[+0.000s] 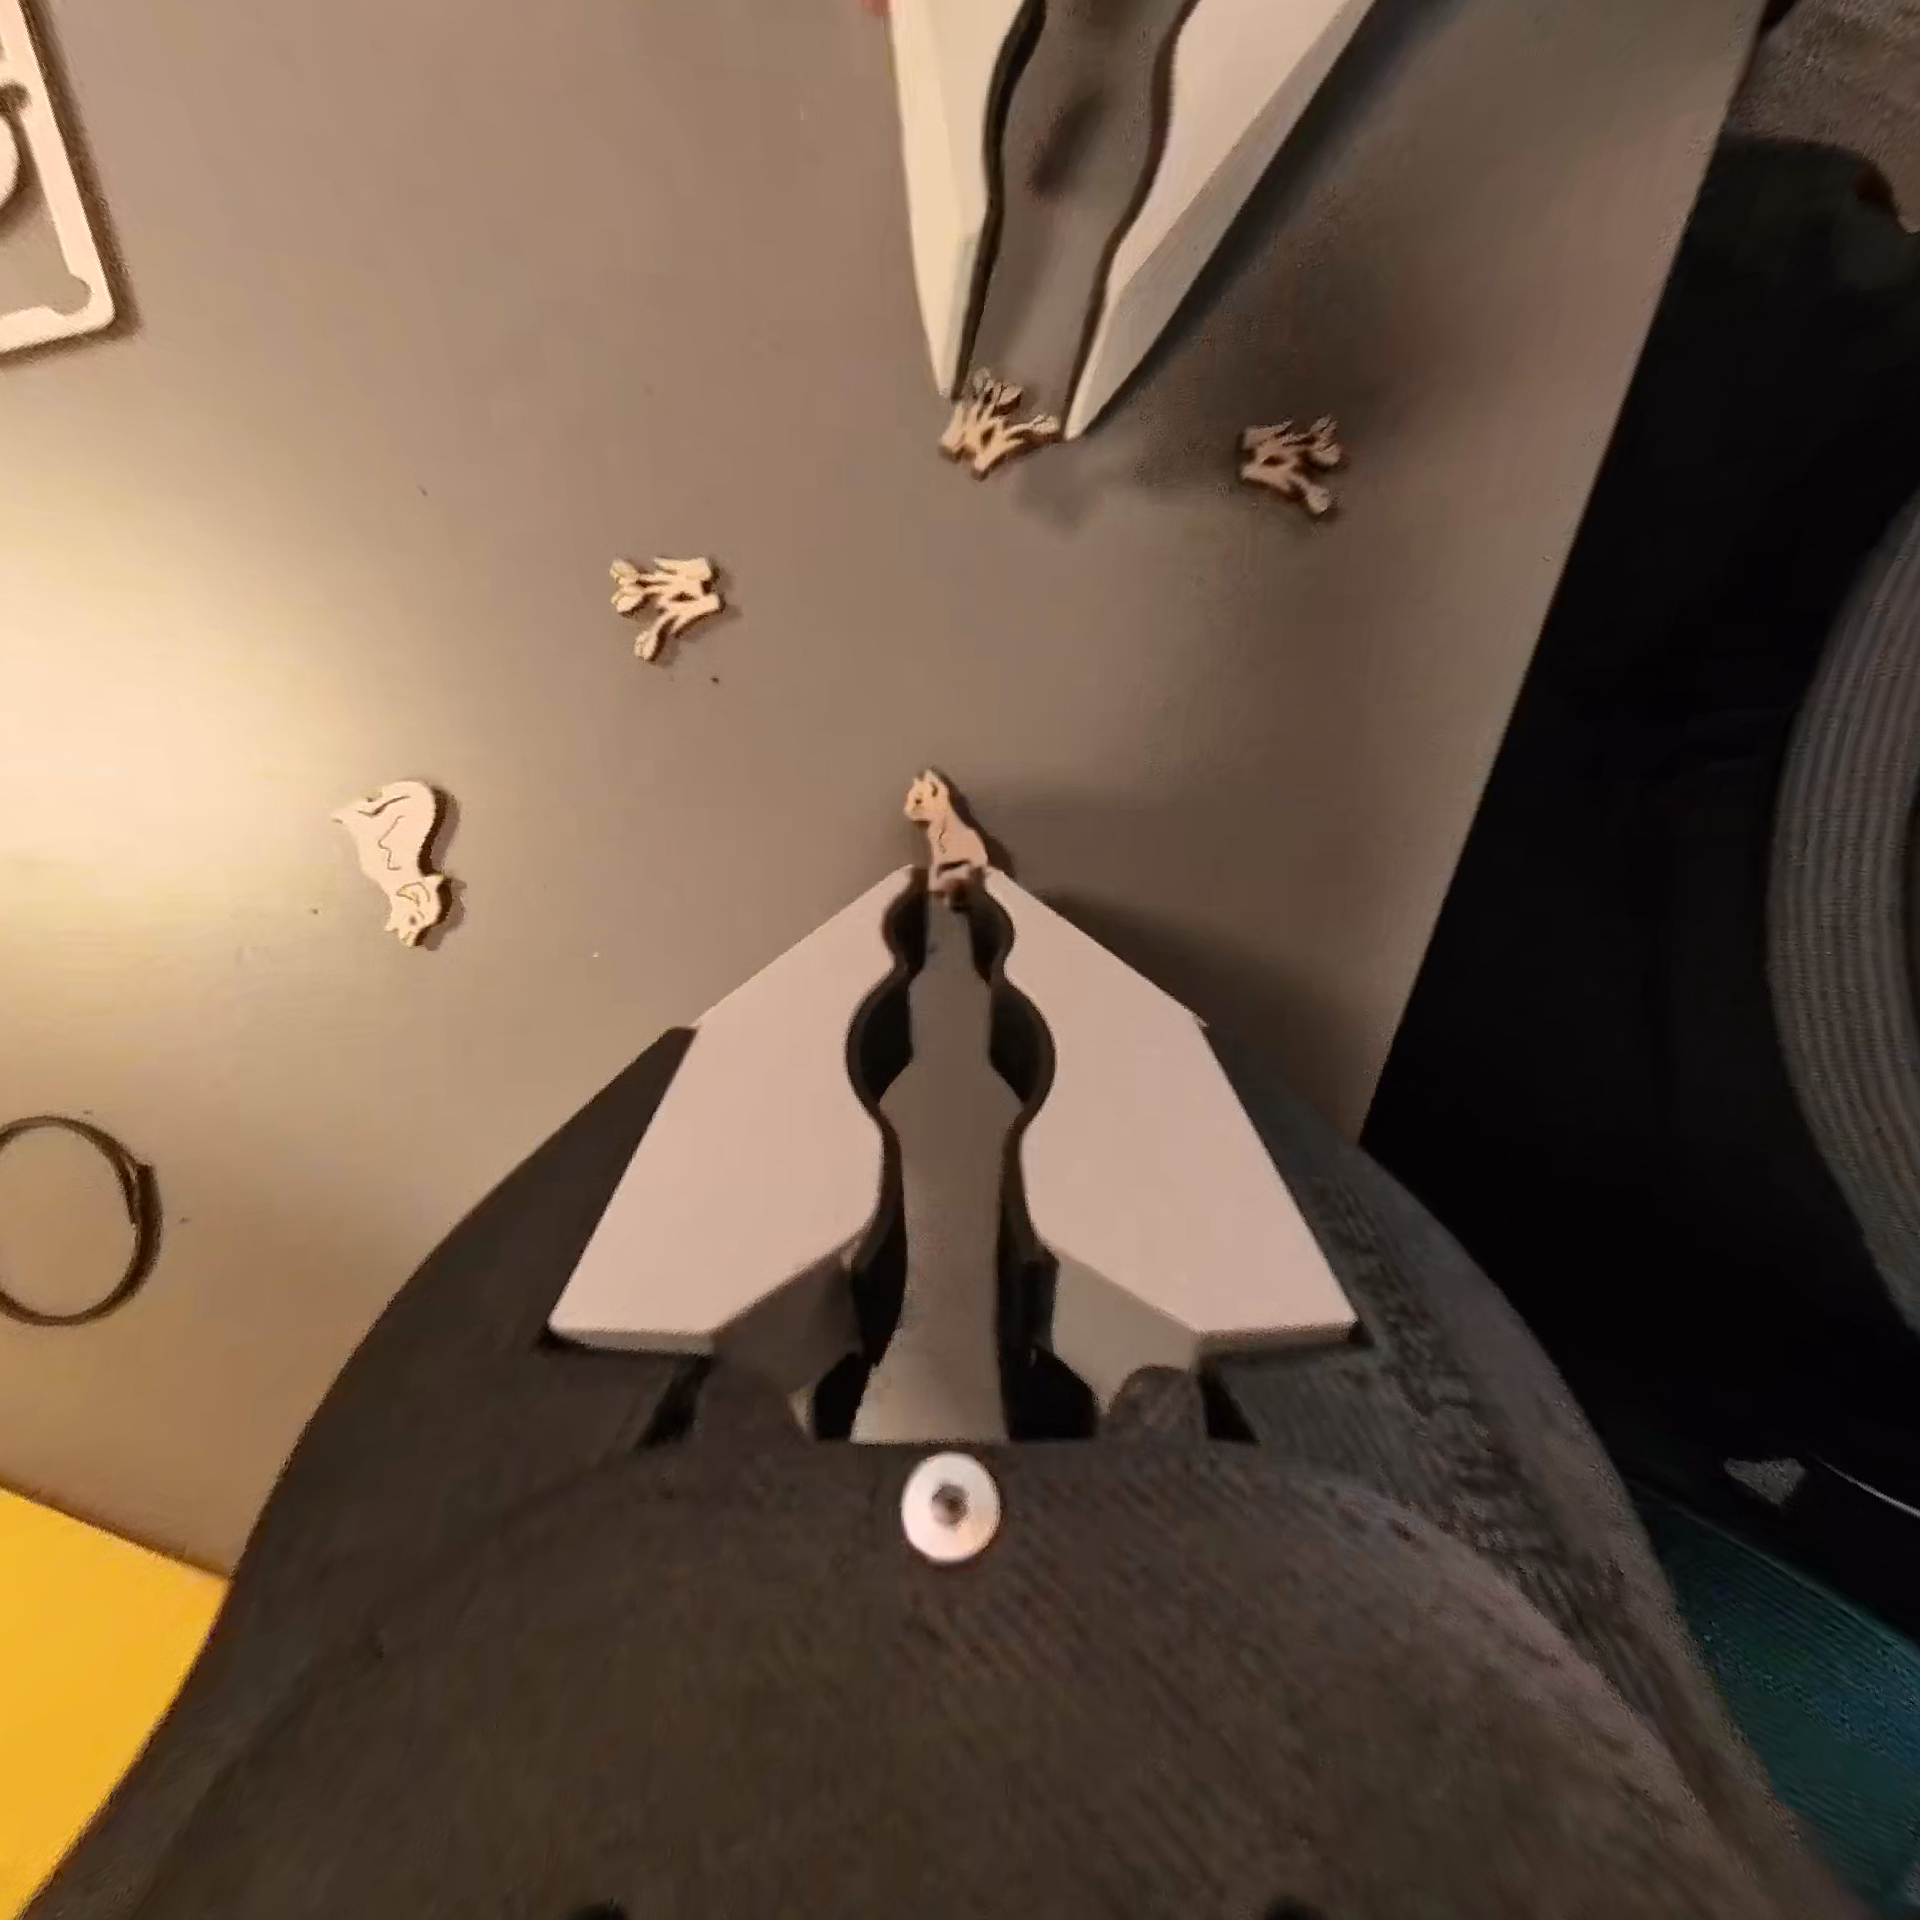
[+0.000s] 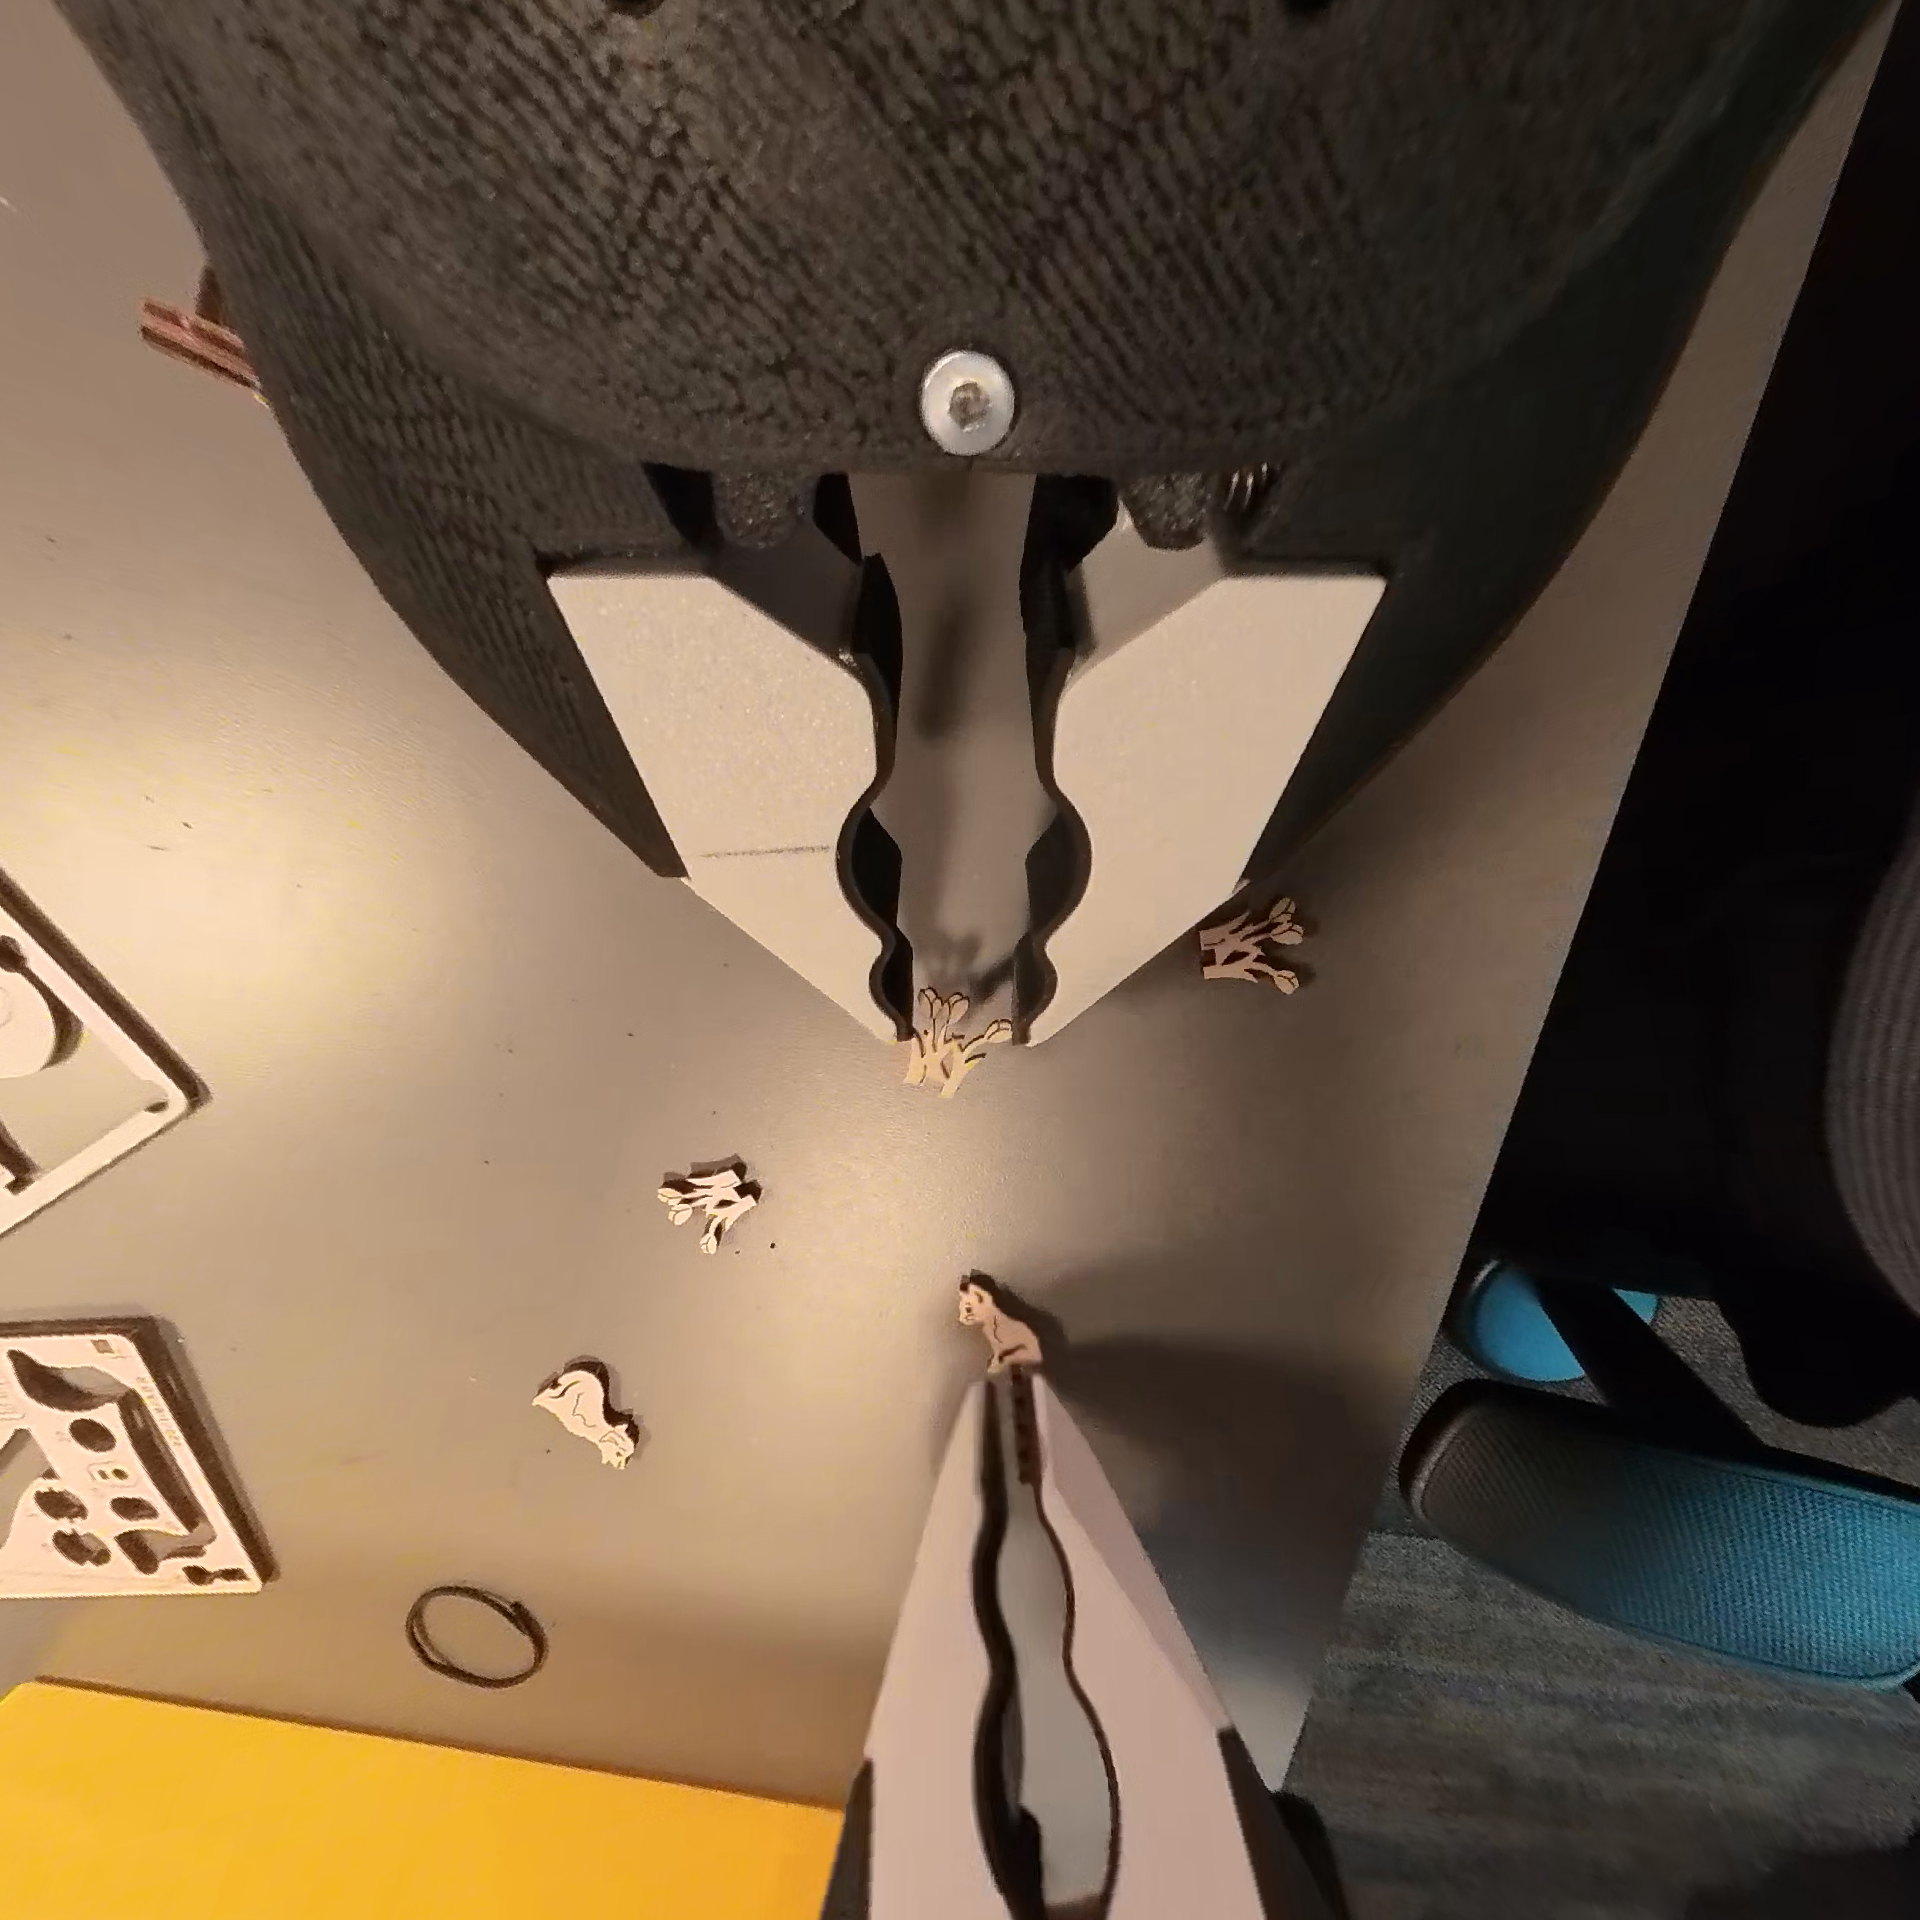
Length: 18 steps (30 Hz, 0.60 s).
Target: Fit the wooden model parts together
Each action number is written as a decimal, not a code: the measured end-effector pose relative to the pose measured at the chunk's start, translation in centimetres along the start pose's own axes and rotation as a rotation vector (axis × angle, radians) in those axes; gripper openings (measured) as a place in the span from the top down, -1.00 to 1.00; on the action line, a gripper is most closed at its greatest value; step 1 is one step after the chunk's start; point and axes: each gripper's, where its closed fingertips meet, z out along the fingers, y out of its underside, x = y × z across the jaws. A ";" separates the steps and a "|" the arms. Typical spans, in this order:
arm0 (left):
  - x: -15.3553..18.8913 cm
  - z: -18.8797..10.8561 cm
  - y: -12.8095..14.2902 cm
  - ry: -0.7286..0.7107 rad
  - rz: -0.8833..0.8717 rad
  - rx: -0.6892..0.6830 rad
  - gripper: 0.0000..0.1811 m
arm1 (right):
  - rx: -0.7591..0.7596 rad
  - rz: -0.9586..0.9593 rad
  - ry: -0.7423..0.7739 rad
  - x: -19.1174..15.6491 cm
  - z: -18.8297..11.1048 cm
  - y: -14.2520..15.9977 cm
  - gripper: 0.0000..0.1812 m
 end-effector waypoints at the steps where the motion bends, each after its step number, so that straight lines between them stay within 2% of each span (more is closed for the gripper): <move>1: -0.2 0.1 0.3 -0.006 -0.009 -0.016 0.86 | -0.001 -0.002 0.000 0.0 0.0 0.0 0.81; 4: -0.3 -0.1 0.5 -0.008 -0.038 -0.009 0.65 | -0.001 -0.020 0.005 0.0 0.1 0.0 0.81; 7: -0.6 -1.7 -0.2 -0.046 -0.102 0.093 0.50 | 0.014 -0.066 0.017 -0.1 0.0 -0.4 0.81; 11: 0.7 -4.0 -4.9 -0.033 -0.258 0.368 0.57 | 0.043 -0.182 0.054 -0.3 0.0 -1.2 0.81; 13: 2.2 -3.2 -6.2 -0.012 -0.272 0.379 0.57 | 0.077 -0.251 0.065 -0.7 -0.1 -1.9 0.81; 16: 1.9 -1.9 -6.5 -0.115 -0.318 0.346 0.64 | 0.135 -0.331 0.080 -1.2 -0.5 -2.9 0.81; 18: 1.8 -2.0 -7.3 -0.121 -0.371 0.385 0.67 | 0.177 -0.395 0.111 -1.3 -0.9 -3.6 0.81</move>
